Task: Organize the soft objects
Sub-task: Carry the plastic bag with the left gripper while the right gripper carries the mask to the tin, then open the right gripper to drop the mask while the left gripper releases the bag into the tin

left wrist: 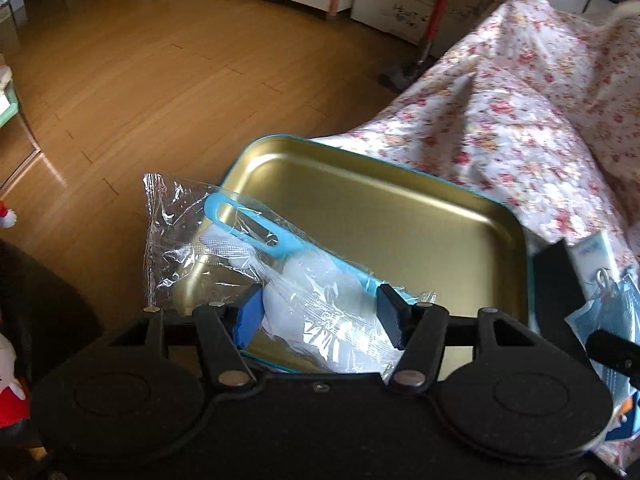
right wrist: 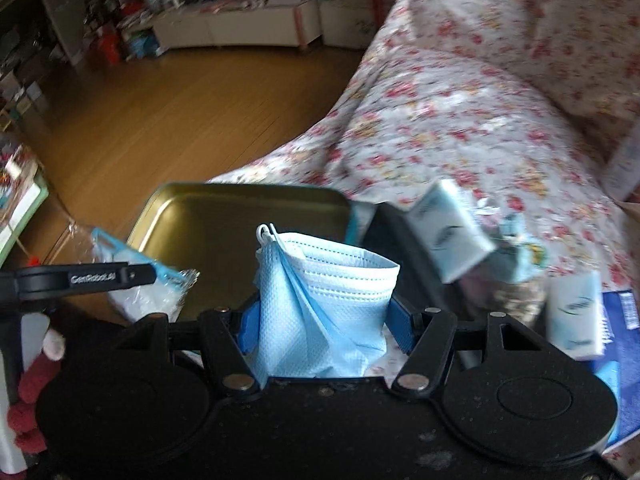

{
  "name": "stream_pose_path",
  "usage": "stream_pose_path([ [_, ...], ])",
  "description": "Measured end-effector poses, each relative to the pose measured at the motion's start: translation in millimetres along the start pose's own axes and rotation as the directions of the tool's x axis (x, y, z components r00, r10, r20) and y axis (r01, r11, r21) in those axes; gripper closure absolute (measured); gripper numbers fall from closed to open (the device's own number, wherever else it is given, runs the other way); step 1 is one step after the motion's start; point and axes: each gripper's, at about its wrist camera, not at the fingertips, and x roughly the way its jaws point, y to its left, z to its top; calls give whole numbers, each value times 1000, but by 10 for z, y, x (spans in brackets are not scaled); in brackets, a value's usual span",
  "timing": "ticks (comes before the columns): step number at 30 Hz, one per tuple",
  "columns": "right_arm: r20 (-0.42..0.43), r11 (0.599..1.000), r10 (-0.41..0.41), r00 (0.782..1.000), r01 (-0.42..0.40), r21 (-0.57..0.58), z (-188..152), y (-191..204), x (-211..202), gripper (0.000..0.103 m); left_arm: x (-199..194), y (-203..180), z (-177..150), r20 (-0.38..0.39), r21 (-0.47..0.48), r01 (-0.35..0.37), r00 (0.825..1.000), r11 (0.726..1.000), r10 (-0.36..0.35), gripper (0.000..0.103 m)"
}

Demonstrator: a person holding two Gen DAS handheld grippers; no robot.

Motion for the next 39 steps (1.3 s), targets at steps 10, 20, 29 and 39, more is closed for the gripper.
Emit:
stream_pose_path([
  [10,-60,1000,0,998,-1,-28,-15,279,268,40,168,248,-51,74,-64,-22,997,998,27,46],
  [20,-53,999,-5,999,3,-35,23,417,404,33,220,219,-44,61,-47,-50,997,998,52,40],
  [29,-27,1000,5,1000,-5,-24,45,361,337,25,190,194,-69,75,-43,-81,994,996,84,31],
  [39,-43,999,-9,999,11,42,-110,103,249,25,200,103,-80,78,-1,-113,991,994,112,31],
])
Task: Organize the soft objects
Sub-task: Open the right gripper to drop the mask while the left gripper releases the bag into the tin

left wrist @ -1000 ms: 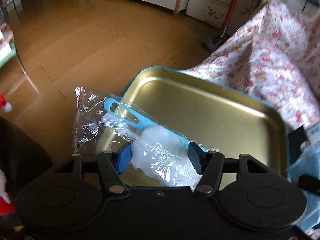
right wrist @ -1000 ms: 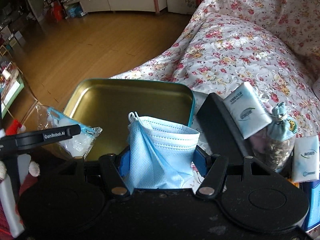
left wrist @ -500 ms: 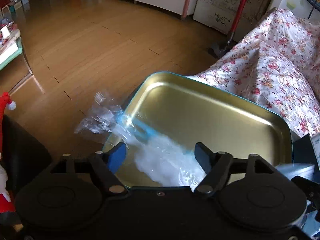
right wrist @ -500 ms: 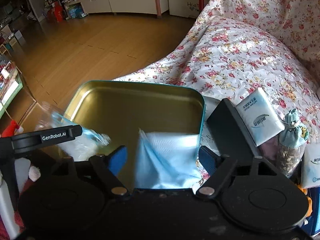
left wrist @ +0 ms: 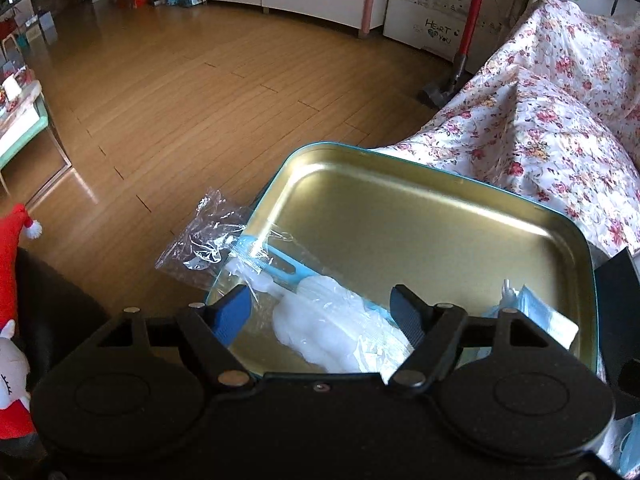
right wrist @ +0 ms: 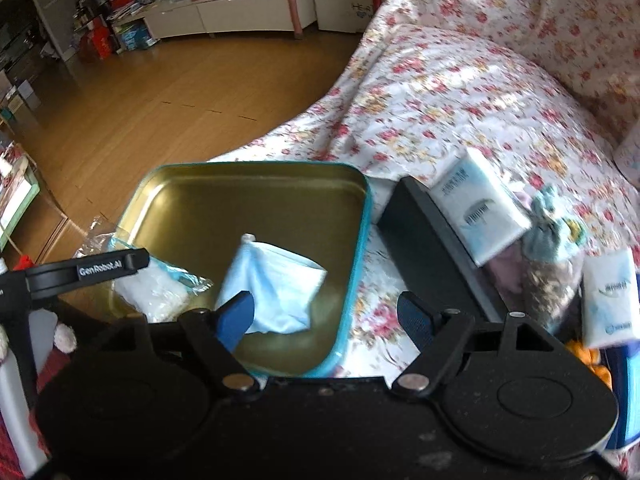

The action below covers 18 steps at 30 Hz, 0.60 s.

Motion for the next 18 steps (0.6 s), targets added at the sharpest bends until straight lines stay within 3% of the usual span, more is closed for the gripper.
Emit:
stream_pose_path([
  [7,-3,998,-31,1000,31,54,-218,-289,-164,25,9,1,0,-6,0,-8,1000,1000,8,31],
  [18,59,965,-178,982,163,204,-601,-1157,-744,23,-57,-114,-63,28,60,-37,999,998,35,31],
])
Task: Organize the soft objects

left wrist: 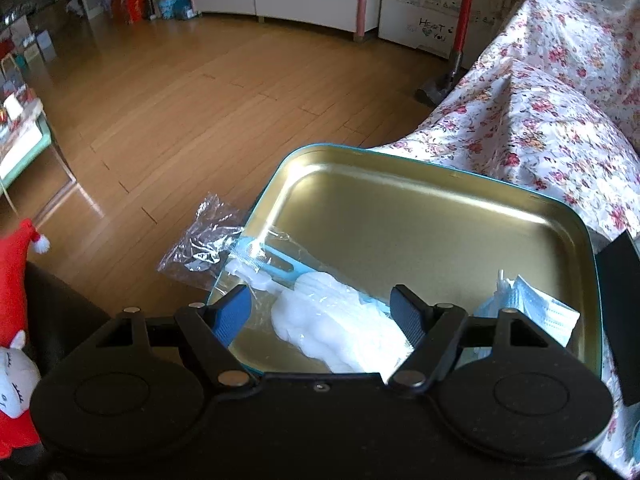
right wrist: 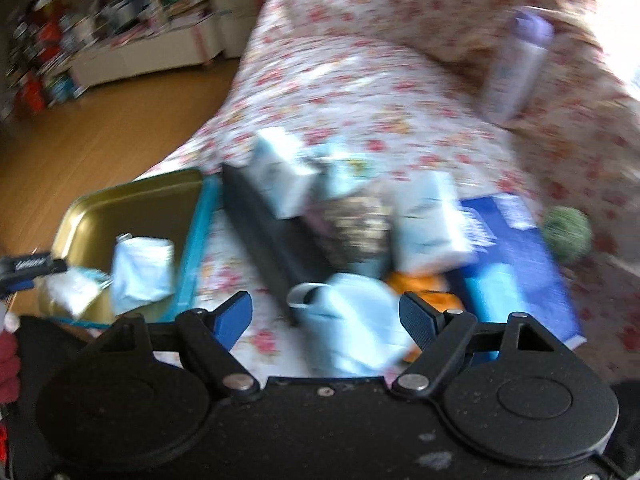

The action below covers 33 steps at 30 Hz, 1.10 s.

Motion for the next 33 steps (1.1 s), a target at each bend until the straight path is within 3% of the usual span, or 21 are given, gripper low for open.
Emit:
stream_pose_path([
  [7,30,980,-129,991,123,159,-101,-791,-186,22,-148,-162,-86,74,93,-10,997,996,3,31],
  [13,43,953,-207,977,192,233,-113,-1228,-187,21,-367,-375,-287,116,162,33,992,986,-52,31],
  [17,36,947,-169,985,152,283,-62,-1435,-118,21,-559,-626,-461,136,240,71,985,968,-106,26],
  [22,32,943,-150,988,133,304,116,-1590,-6,21,-778,-1024,-638,113,350,158,971,924,-209,26],
  [28,37,928,-230,972,208,311,423,-1750,231,21,-1038,-1456,-769,68,432,273,940,859,-333,24],
  [33,-25,905,-313,949,307,295,608,-1814,554,21,-1175,-1741,-898,35,498,320,921,806,-387,23],
])
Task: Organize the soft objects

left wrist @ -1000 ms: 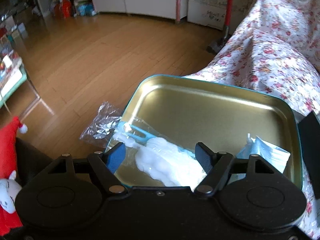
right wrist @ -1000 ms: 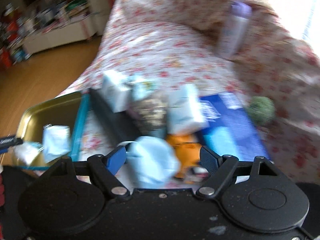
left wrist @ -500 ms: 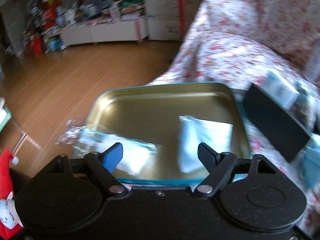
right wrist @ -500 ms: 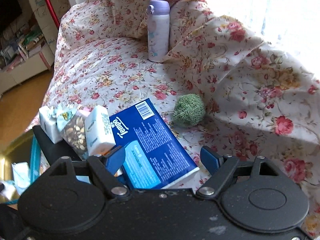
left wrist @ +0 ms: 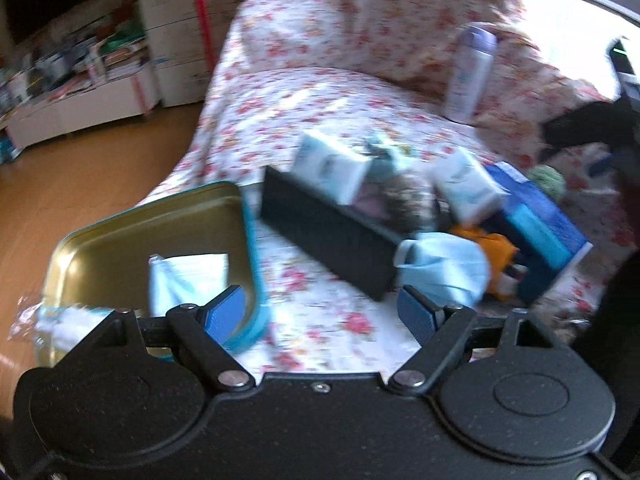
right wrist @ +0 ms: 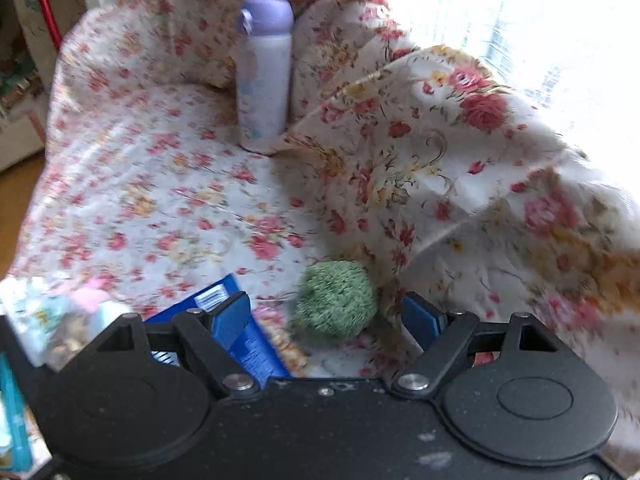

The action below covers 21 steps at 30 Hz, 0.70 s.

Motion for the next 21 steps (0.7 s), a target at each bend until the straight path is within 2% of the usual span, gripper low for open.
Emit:
stream_pose_path([
  [5,-50,1000,-9,999,11,22,42,-53,204,21,57,-268,31,-19,60,39,999,997,-38,22],
  [9,-39,999,-31,999,30,-27,-2,31,259,18,164,-434,54,-54,78,73,996,994,-69,22],
  [13,-25,991,-92,995,89,-100,-35,161,360,18,269,-576,70,-83,83,95,993,992,-88,22],
  [21,-15,981,-126,992,122,-150,-37,245,476,18,493,-719,96,-150,59,137,981,989,-127,22],
])
